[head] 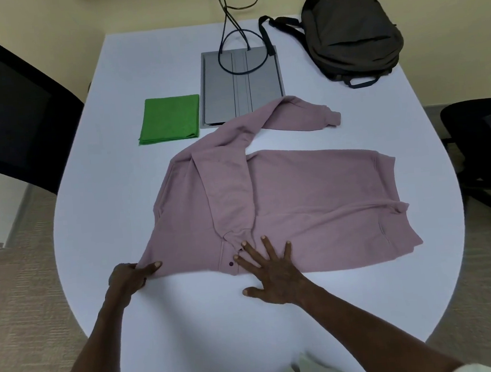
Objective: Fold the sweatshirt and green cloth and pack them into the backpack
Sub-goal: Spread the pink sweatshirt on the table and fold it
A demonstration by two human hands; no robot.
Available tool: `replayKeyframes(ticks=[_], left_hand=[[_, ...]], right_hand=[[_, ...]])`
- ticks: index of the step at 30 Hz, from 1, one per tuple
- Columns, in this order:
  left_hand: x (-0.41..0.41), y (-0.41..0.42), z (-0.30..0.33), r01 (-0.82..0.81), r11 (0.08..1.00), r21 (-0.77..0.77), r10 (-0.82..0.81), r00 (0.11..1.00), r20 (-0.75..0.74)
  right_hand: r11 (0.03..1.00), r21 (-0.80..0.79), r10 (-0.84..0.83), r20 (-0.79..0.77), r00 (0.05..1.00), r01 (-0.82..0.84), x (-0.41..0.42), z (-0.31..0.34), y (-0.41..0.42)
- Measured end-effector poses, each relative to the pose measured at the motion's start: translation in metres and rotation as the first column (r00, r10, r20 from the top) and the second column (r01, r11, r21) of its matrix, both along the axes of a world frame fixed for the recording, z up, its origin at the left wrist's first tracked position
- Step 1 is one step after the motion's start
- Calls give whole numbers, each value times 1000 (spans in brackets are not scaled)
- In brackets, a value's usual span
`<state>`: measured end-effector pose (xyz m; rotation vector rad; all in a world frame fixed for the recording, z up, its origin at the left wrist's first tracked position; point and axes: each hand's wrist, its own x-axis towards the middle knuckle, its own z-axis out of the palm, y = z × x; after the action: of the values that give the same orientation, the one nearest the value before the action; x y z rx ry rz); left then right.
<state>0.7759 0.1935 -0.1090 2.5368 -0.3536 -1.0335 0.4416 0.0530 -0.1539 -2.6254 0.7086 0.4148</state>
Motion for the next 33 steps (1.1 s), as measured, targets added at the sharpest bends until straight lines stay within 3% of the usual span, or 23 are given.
replayKeyframes(ticks=[4,7,9,11,13,14,17,22,28,30,32,33], left_hand=[[-10,-3,-9,-32,996,-79,47,980,194],[-26,-4,-13,17,997,-75,8,948,319],[-39,-3,-19,218,973,-70,-145,823,548],[-68,-8,-26,492,856,-158,-273,691,670],[-105,-21,-30,650,723,-233,-401,671,623],[-121,-25,-33,673,708,-214,-482,682,550],[-143,-28,-45,625,780,-26,-594,753,283],[-142,-33,-47,619,781,82,-618,748,241],[-153,-55,-43,562,799,214,-598,779,188],[-160,-69,-36,502,835,224,-546,803,237],[-169,-80,-32,518,854,39,-471,740,480],[-176,-85,-31,577,813,-75,-429,681,593]], right_hand=[[997,-55,40,-90,995,-46,7,-8,-1],[990,-129,40,-65,997,-48,9,-5,-1],[988,-152,17,-9,1000,-19,8,-2,3],[989,-148,-15,49,999,22,9,0,11],[988,-142,-45,70,997,55,10,-4,22],[989,-130,-68,68,995,76,10,-8,25],[981,-124,-144,42,989,148,-5,-15,20],[927,-185,-336,-22,941,327,-72,-19,-13],[795,-229,-581,-26,813,561,-148,-12,-52],[734,-230,-655,11,755,639,-160,-1,-70],[674,-241,-696,111,710,698,-168,13,-95],[656,-270,-686,177,706,705,-172,18,-109]])
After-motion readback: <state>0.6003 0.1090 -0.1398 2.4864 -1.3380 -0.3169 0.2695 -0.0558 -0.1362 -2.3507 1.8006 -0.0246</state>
